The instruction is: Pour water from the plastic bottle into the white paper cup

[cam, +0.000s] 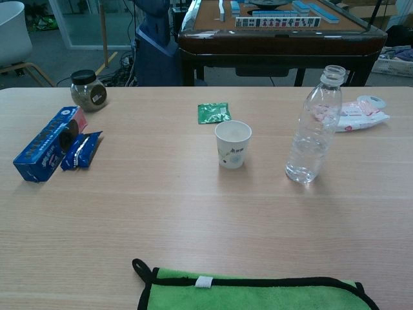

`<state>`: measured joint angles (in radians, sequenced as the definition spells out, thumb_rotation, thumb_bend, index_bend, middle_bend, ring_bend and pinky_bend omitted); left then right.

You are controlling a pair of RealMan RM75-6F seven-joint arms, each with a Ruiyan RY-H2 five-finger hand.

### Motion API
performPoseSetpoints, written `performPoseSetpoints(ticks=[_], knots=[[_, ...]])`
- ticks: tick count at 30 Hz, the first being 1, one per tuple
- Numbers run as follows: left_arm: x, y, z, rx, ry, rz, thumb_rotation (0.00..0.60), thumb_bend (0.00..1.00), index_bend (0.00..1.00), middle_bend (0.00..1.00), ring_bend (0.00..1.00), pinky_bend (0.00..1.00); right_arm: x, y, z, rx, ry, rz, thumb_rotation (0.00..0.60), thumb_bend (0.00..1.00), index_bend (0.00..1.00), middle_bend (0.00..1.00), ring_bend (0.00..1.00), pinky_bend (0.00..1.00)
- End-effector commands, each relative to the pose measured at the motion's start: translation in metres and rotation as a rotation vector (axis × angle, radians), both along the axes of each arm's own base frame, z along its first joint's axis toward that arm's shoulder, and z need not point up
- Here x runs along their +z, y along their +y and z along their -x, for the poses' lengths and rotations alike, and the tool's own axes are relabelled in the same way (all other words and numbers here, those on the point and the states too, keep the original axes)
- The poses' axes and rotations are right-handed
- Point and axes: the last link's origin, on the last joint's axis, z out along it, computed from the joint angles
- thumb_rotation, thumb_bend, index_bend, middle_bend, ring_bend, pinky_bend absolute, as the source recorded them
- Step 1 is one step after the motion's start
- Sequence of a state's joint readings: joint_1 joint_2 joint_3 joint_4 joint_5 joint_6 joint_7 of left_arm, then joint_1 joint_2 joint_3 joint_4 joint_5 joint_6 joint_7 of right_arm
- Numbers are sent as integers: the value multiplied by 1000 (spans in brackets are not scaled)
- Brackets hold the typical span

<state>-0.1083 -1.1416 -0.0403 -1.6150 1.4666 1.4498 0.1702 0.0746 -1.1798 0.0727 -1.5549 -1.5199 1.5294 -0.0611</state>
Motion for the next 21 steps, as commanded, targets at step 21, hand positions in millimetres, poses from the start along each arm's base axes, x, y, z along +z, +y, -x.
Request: performPoseSetpoints(ticks=[21], knots=[[3, -4, -1, 6, -3, -7, 600, 165, 310, 391, 377, 590, -43, -50, -8, 18, -184, -59, 600, 21, 271, 202, 150, 137]])
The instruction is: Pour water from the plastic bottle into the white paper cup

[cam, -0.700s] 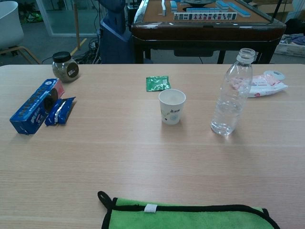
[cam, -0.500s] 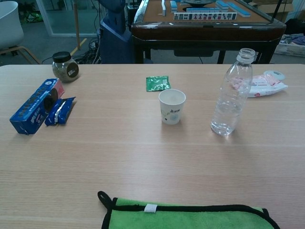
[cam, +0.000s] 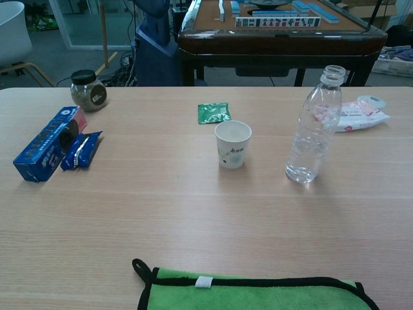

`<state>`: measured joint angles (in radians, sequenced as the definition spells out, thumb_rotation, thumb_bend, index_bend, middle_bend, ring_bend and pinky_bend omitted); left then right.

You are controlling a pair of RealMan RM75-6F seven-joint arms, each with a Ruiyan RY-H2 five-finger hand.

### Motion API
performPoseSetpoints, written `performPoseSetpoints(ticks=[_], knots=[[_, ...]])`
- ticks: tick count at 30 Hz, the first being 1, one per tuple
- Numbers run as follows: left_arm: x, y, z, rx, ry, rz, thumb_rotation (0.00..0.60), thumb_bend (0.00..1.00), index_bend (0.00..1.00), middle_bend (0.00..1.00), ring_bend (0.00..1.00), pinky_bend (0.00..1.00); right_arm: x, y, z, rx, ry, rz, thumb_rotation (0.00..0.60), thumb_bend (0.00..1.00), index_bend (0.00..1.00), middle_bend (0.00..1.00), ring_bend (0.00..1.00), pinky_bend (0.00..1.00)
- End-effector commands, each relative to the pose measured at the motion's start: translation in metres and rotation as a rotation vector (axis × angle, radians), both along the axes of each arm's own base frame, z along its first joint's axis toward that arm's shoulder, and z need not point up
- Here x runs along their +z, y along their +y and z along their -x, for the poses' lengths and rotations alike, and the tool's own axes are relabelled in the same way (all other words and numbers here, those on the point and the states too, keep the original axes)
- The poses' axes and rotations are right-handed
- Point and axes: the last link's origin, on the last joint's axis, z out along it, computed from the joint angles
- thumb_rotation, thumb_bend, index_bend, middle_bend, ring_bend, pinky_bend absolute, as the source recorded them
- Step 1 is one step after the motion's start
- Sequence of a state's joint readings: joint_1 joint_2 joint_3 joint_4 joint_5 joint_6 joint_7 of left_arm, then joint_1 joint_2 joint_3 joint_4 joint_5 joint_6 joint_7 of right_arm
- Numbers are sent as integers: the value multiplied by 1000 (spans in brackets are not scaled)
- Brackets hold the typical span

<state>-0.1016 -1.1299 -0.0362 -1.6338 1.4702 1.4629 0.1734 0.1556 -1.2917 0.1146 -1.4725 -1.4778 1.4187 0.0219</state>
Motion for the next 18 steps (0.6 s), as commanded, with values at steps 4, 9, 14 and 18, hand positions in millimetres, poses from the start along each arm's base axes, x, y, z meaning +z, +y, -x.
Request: performPoseSetpoints(ticks=[4, 9, 14, 18], knots=[[2, -2, 1, 11, 2, -4, 600, 165, 310, 391, 377, 590, -18, -32, -12, 13, -123, -27, 600, 20, 271, 202, 150, 137], [3, -4, 1, 13, 1, -11, 600, 165, 310, 391, 377, 590, -34, -50, -20, 12, -193, -57, 600, 19, 271, 202, 150, 137], [5, -5, 0, 10, 0, -16, 600, 165, 310, 391, 377, 590, -53, -66, -26, 16, -243, -93, 600, 20, 271, 202, 150, 137], [5, -6, -1, 6, -1, -16, 600, 165, 310, 391, 377, 590, -65, -76, -32, 27, -266, -120, 600, 19, 271, 200, 150, 137]])
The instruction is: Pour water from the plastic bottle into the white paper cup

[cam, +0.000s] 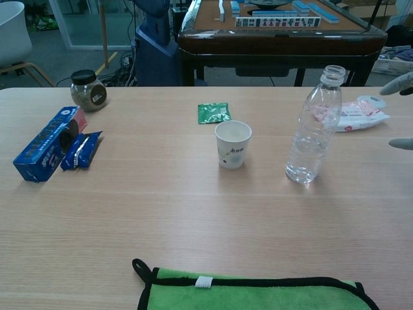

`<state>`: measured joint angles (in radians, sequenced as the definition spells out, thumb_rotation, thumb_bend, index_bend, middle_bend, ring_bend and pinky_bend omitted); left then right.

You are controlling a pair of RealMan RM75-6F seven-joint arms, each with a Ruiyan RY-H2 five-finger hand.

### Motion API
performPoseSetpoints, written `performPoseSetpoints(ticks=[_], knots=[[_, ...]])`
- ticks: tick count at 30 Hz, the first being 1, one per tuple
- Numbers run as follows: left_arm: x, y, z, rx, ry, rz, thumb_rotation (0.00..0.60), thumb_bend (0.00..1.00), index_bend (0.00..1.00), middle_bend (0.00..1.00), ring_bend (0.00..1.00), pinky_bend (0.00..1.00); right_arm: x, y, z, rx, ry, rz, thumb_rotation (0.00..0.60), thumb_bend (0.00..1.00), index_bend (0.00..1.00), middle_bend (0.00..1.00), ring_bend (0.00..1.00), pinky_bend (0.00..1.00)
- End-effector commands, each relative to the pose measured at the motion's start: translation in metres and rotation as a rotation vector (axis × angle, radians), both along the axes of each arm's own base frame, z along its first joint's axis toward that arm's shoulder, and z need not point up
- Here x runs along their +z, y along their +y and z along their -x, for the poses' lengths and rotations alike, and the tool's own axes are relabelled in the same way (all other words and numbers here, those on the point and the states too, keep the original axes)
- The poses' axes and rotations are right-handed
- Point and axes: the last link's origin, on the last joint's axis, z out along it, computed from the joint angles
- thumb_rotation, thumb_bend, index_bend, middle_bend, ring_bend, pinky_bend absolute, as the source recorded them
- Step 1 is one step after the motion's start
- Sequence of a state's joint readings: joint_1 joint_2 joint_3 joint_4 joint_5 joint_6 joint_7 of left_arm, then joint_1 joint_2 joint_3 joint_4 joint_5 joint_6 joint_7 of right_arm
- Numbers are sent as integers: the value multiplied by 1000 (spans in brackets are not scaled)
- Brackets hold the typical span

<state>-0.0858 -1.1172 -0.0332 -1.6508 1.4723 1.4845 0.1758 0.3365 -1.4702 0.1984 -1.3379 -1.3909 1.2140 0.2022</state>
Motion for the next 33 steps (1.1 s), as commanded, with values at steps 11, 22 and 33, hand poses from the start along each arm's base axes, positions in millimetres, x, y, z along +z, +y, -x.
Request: performPoseSetpoints(ticks=[11, 22, 33], knots=[[1, -2, -2, -9, -6, -2, 600, 165, 310, 391, 377, 590, -37, -26, -12, 25, -111, -93, 600, 19, 271, 198, 150, 137], [1, -5, -5, -15, -8, -5, 600, 165, 310, 391, 377, 590, -59, -32, -18, 28, -166, -142, 600, 19, 271, 199, 150, 137], [2, -7, -5, -21, 14, -14, 600, 165, 310, 391, 377, 590, -81, -42, -30, 31, -193, -183, 600, 19, 271, 199, 150, 137]])
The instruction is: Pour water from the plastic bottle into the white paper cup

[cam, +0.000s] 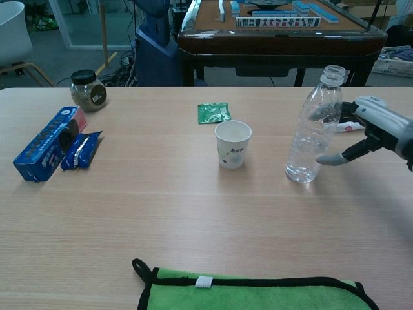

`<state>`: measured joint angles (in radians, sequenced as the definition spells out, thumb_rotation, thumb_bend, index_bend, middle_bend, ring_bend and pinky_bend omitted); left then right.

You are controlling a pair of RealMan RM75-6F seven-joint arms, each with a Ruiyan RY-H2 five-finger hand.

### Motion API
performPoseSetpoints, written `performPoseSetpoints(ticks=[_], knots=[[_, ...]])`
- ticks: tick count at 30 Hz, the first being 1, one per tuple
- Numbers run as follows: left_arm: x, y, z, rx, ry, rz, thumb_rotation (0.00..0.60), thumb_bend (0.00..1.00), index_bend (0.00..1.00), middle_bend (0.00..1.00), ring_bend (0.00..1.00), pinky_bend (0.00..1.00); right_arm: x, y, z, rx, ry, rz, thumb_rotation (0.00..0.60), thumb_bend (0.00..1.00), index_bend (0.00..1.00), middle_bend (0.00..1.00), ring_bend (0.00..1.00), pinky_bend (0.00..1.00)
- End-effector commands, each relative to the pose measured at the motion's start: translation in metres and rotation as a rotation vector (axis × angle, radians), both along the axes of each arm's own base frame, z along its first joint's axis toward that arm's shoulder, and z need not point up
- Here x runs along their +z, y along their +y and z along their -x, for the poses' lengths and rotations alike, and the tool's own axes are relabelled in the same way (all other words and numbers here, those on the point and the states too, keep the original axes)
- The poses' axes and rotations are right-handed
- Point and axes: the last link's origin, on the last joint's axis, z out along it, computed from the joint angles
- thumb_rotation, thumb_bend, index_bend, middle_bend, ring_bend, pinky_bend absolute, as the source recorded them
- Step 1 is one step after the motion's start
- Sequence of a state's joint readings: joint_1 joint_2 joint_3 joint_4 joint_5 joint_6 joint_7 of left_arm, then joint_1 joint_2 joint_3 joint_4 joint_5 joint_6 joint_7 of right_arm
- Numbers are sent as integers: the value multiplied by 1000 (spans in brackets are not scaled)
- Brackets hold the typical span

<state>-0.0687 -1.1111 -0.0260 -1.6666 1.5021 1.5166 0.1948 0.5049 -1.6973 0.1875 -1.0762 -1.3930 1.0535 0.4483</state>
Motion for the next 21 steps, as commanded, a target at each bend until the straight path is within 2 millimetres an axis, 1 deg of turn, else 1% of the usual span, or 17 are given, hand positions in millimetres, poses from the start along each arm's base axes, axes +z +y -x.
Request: performPoseSetpoints(ticks=[1, 10, 21], knots=[[0, 0, 0, 0, 2, -3, 600, 165, 310, 391, 377, 590, -4, -2, -3, -1, -16, -11, 600, 19, 271, 199, 150, 137], [-1, 0, 1, 6, 0, 2, 600, 165, 310, 391, 377, 590, -13, -6, -10, -37, -127, -67, 600, 19, 271, 214, 150, 137], [-2, 0, 2, 10, -1, 7, 600, 165, 310, 391, 377, 590, -17, -6, -13, -34, -147, -109, 600, 19, 271, 262, 156, 161]])
